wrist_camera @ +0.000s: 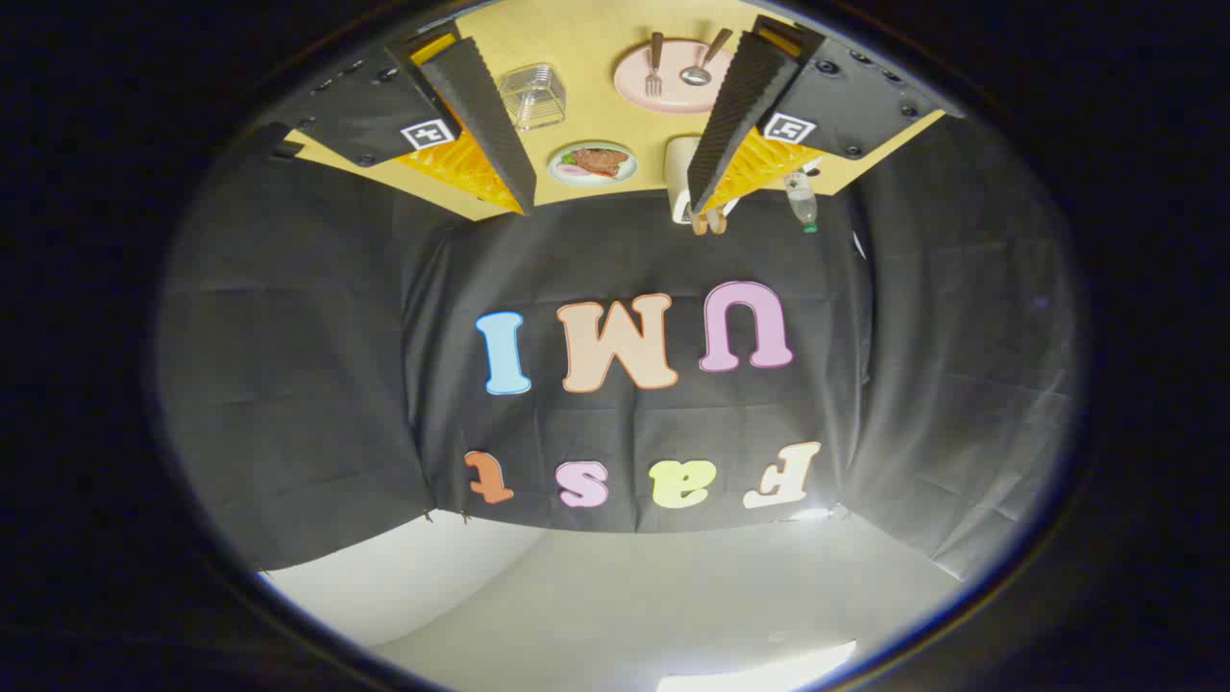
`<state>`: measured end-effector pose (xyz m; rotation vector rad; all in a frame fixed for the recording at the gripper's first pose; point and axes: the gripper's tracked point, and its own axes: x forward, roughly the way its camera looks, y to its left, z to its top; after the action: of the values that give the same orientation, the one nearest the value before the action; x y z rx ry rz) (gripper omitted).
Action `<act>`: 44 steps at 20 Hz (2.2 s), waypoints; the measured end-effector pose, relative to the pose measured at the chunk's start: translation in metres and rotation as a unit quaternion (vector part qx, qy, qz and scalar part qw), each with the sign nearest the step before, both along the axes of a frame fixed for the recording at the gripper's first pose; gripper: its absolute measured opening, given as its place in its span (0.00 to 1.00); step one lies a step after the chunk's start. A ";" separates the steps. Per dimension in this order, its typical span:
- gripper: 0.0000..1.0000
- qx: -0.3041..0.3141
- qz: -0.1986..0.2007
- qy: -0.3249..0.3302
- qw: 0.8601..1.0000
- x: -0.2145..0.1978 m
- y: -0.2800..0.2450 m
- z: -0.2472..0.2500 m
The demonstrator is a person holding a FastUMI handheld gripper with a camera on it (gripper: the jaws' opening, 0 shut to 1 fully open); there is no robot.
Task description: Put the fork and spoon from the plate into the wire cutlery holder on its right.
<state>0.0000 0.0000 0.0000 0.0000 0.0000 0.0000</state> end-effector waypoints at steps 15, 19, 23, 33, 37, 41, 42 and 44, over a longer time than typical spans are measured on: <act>1.00 -0.001 0.020 0.037 0.999 0.009 0.011 -0.027; 1.00 -0.003 0.032 0.050 0.998 0.015 0.024 -0.042; 1.00 -0.010 0.041 0.075 0.996 0.021 0.036 -0.073; 1.00 -0.027 0.078 0.160 0.984 0.049 0.059 -0.183; 0.98 -0.031 0.075 0.203 0.976 0.057 0.052 -0.234; 0.95 -0.038 0.076 0.235 0.968 0.065 0.049 -0.272; 0.94 -0.045 0.077 0.240 0.967 0.067 0.049 -0.279; 0.93 -0.052 0.080 0.253 0.963 0.069 0.050 -0.295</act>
<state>0.0693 0.0504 -0.2954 -0.1063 0.5116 0.1615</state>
